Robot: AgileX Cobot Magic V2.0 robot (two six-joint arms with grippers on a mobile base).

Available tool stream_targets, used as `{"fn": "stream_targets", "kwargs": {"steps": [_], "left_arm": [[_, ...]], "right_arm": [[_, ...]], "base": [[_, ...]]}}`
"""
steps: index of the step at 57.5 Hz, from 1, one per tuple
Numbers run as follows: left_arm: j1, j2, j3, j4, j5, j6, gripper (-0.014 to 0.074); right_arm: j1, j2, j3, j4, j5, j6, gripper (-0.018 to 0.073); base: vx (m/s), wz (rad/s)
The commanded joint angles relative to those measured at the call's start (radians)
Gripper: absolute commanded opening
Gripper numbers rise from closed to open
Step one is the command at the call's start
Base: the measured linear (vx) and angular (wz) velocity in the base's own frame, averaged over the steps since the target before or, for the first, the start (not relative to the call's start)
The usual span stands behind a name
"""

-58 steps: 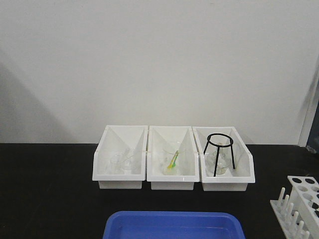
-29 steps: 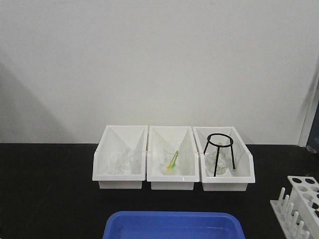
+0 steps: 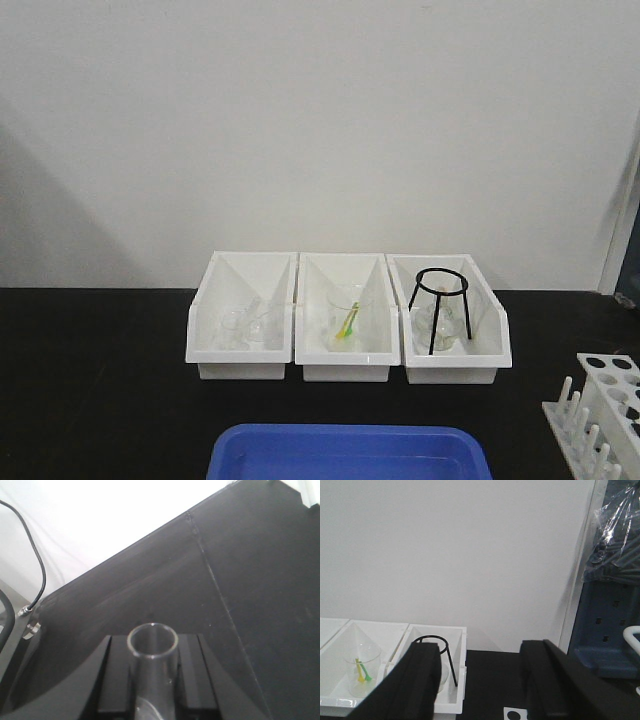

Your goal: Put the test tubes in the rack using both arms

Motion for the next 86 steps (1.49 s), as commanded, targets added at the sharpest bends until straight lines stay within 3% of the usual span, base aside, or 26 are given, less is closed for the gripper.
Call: {"fn": "stream_targets", "kwargs": {"steps": [1,22,30,36,41,45,52,61,75,86], "left_arm": [[0.002,-0.027,-0.027,-0.005,-0.081,-0.01,-0.0017],[-0.004,-0.111,-0.031,-0.007,-0.099,-0.01,-0.0022],[-0.015,-0.222,-0.036,-0.008,-0.052,-0.064,-0.0022],[-0.015,-0.324,-0.087,-0.004,0.106,-0.148,-0.0022],[-0.027,-0.393,-0.168,0.007,0.301,-0.25,-0.0022],[-0.045,-0.426,-0.24,0.066,0.405,-0.329,-0.0022],[-0.124,-0.458,-0.349,0.189,0.525,-0.504,-0.0022],[-0.262,-0.46,-0.413,0.323,0.547,-0.714,-0.0022],[-0.501,-0.46,-0.433,0.528,0.503,-0.967,-0.0022],[-0.632,-0.456,-0.433,0.591,0.48,-1.026,-0.0022]], "right_arm": [[0.0,-0.002,-0.034,-0.009,-0.075,-0.01,0.0407],[0.0,-0.002,-0.034,-0.009,-0.074,-0.01,0.0407],[0.0,-0.002,-0.034,-0.009,-0.074,-0.009,0.0407],[0.0,-0.002,-0.034,-0.001,-0.083,-0.009,0.0407],[0.0,-0.002,-0.034,0.003,-0.077,-0.006,0.0407],[0.0,-0.002,-0.034,0.003,-0.062,0.0,0.0407],[0.002,0.004,-0.034,0.003,-0.056,0.0,0.0407],[0.071,0.049,-0.034,0.008,-0.056,0.001,0.0407],[0.316,0.164,-0.034,0.007,-0.095,0.0,0.0407],[0.532,0.226,-0.034,0.007,-0.161,0.0,0.0407]], "base": [[0.0,0.0],[0.0,0.0],[0.0,0.0],[0.0,0.0],[0.0,0.0],[0.0,0.0],[0.0,0.0],[0.0,0.0],[0.0,0.0],[0.0,0.0]]}}
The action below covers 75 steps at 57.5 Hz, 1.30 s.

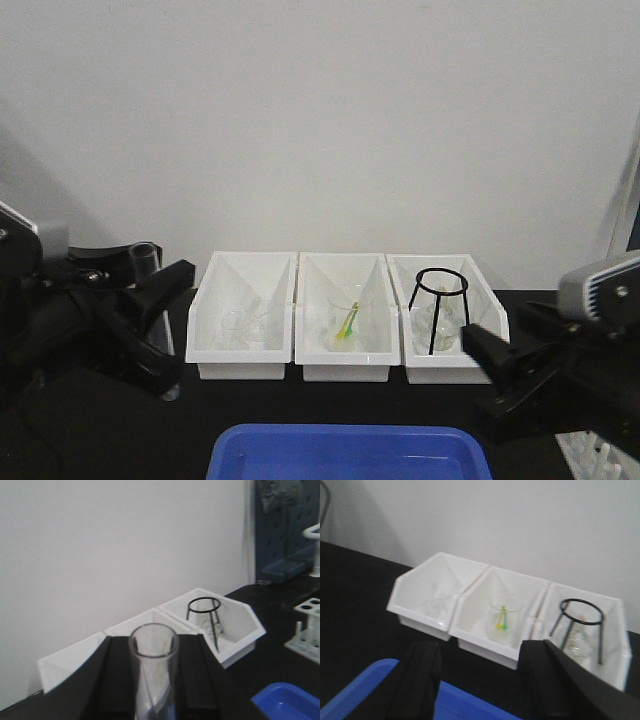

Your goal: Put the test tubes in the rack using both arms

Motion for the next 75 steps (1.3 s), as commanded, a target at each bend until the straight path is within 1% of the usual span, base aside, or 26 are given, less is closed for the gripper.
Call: {"fn": "stream_targets", "kwargs": {"steps": [1,8,15,19,22,28,32,47,56,61,65,75], "left_arm": [[-0.051,-0.021,-0.037,0.002,-0.082,-0.033,-0.0022],[-0.112,-0.021,-0.037,0.002,-0.082,-0.062,-0.0022],[-0.178,-0.021,-0.037,0.003,-0.09,-0.062,-0.0022],[-0.207,-0.021,-0.037,0.002,-0.094,-0.066,-0.0022],[-0.225,-0.021,-0.037,0.002,-0.096,-0.085,-0.0022],[-0.26,-0.021,-0.037,0.002,-0.107,-0.126,-0.0022],[-0.284,-0.021,-0.037,0.002,-0.112,-0.143,-0.0022],[-0.362,-0.021,-0.037,0.003,-0.097,-0.136,-0.0022],[-0.357,-0.021,-0.037,0.005,-0.007,-0.129,-0.0022],[-0.352,-0.021,-0.037,0.005,0.019,-0.129,-0.002],[-0.352,-0.022,-0.037,0.005,0.018,-0.129,-0.002],[-0.352,-0.022,-0.037,0.003,-0.035,-0.135,-0.002]], "right_arm": [[0.089,0.007,-0.034,-0.004,-0.124,-0.003,0.0407],[0.221,0.031,-0.034,-0.002,-0.144,0.0,0.0407],[0.339,0.051,-0.034,-0.002,-0.179,0.0,0.0407],[0.389,0.06,-0.034,-0.002,-0.198,0.0,0.0407],[0.422,0.066,-0.034,-0.002,-0.215,0.0,0.0407],[0.464,0.078,-0.034,-0.002,-0.242,0.0,0.0407],[0.477,0.08,-0.034,-0.002,-0.248,0.0,0.0407],[0.481,0.08,-0.034,-0.002,-0.257,0.0,0.0407],[0.481,0.08,-0.034,-0.002,-0.257,0.0,0.0407],[0.481,0.08,-0.034,-0.002,-0.257,0.0,0.0407],[0.481,0.08,-0.034,-0.002,-0.257,0.0,0.0407],[0.48,0.08,-0.034,-0.002,-0.265,-0.001,0.0407]], "base": [[0.0,0.0],[0.0,0.0],[0.0,0.0],[0.0,0.0],[0.0,0.0],[0.0,0.0],[0.0,0.0],[0.0,0.0],[0.0,0.0],[0.0,0.0],[0.0,0.0],[0.0,0.0]]}}
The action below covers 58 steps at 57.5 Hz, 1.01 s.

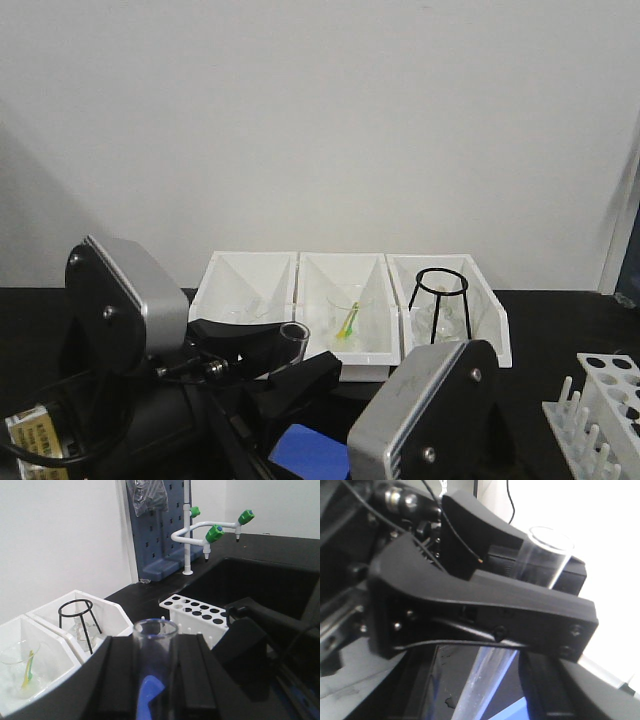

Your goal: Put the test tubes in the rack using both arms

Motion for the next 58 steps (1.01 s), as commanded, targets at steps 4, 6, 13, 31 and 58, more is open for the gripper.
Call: {"fn": "stream_targets", "kwargs": {"steps": [4,6,13,31,58], "left_arm": [[0.002,-0.022,-0.034,-0.017,-0.13,-0.014,-0.002],[0.002,-0.022,-0.034,-0.017,-0.149,-0.014,-0.002],[0.002,-0.022,-0.034,-0.017,-0.198,-0.026,-0.002],[0.001,-0.022,-0.034,-0.014,-0.218,-0.078,-0.002],[0.001,-0.022,-0.034,-0.015,-0.229,-0.086,-0.002]], "right_arm": [[0.0,-0.021,-0.034,-0.002,-0.104,-0.003,0.0407],[0.0,-0.021,-0.034,0.003,-0.107,-0.003,0.0407],[0.0,-0.021,-0.034,0.033,-0.126,-0.003,0.0407],[0.0,-0.021,-0.034,0.043,-0.169,-0.008,0.034],[0.0,-0.021,-0.034,0.043,-0.169,-0.007,-0.0013]], "base": [[0.0,0.0],[0.0,0.0],[0.0,0.0],[0.0,0.0],[0.0,0.0]]}}
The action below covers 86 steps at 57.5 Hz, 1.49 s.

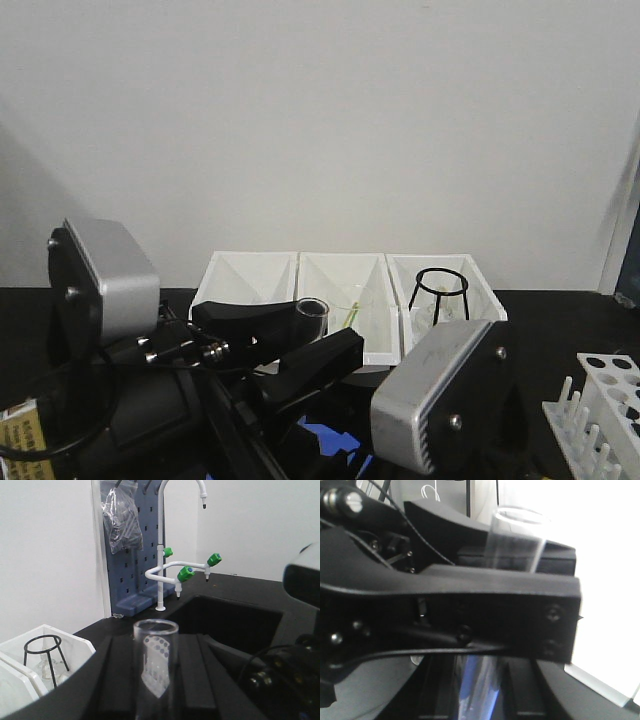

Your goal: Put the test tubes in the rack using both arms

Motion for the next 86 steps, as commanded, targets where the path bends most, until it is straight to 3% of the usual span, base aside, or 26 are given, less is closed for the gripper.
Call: {"fn": "stream_targets", "kwargs": {"steps": [1,15,33,40,67,73,80,86], "left_arm": [[0.001,-0.022,-0.034,-0.02,-0.078,-0.011,-0.002],[0.001,-0.022,-0.034,-0.02,-0.066,-0.016,0.0023],[0.001,-0.022,-0.034,-0.02,-0.063,-0.015,0.0325],[0.001,-0.023,-0.034,-0.02,-0.07,-0.014,0.0398],[0.002,-0.091,-0.131,-0.011,-0.005,0.023,0.0409],[0.002,-0.122,-0.131,-0.012,0.025,0.083,0.0407],[0.002,-0.161,-0.131,-0.013,0.107,0.127,0.0407],[0.002,-0.198,-0.131,-0.013,0.183,0.125,0.0407]], "right_arm": [[0.0,-0.021,-0.034,-0.018,-0.089,-0.009,-0.0012],[0.0,-0.021,-0.034,-0.018,-0.089,-0.01,-0.0009],[0.0,-0.021,-0.034,-0.018,-0.088,-0.018,-0.0009],[-0.001,-0.021,-0.034,-0.018,-0.088,-0.031,-0.0009],[-0.001,-0.021,-0.034,-0.018,-0.088,-0.04,-0.0009],[-0.008,-0.021,-0.034,-0.018,-0.088,-0.043,-0.0009],[-0.065,-0.021,-0.034,-0.015,-0.088,-0.045,-0.0009],[-0.171,-0.021,-0.034,-0.014,-0.088,-0.045,-0.0008]], "base": [[0.0,0.0],[0.0,0.0],[0.0,0.0],[0.0,0.0],[0.0,0.0],[0.0,0.0],[0.0,0.0],[0.0,0.0]]}}
